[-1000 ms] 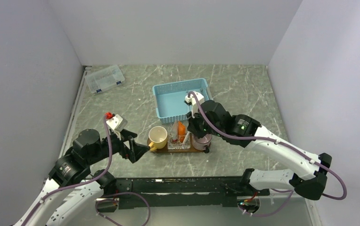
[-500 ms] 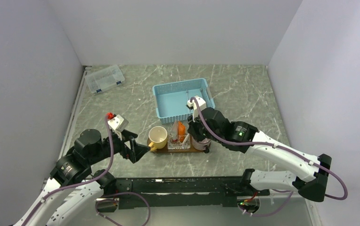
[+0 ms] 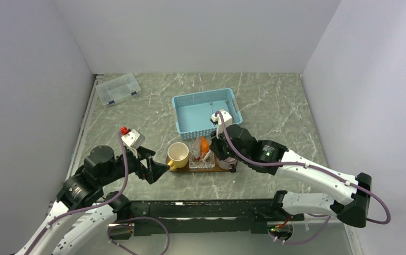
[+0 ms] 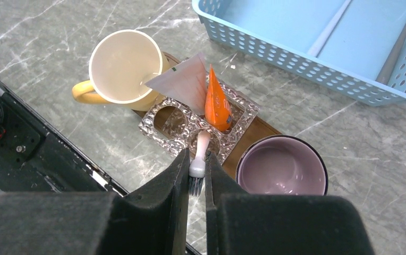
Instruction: Prepare toiletry sets of a toothbrush and toothpaste on the tray
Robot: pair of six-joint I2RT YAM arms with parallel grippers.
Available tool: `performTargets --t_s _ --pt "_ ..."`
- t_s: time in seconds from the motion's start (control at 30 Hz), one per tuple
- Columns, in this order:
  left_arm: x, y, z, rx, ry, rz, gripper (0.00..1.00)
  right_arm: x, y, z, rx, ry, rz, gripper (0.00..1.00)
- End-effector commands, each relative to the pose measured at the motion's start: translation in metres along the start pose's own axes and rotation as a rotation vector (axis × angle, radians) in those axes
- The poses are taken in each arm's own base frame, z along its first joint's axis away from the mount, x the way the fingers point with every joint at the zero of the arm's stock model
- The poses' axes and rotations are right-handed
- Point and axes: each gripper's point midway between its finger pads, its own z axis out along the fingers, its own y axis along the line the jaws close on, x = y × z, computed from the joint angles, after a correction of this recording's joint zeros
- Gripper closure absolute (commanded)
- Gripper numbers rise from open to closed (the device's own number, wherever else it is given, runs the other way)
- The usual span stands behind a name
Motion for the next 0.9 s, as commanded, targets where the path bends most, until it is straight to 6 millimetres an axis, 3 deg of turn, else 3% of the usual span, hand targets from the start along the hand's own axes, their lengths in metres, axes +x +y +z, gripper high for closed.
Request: performTargets --t_s 0.0,0.87 --pt "-0.006 0.001 0.004 0.001 -0.031 0.01 0.01 -0.013 0.003 0.001 0.004 -0.071 0.034 1.0" --pt "-0.005 0.001 0.005 0.004 -0.023 0.01 0.01 -0.001 -0.002 0.008 0.064 -0.103 0.026 1.0"
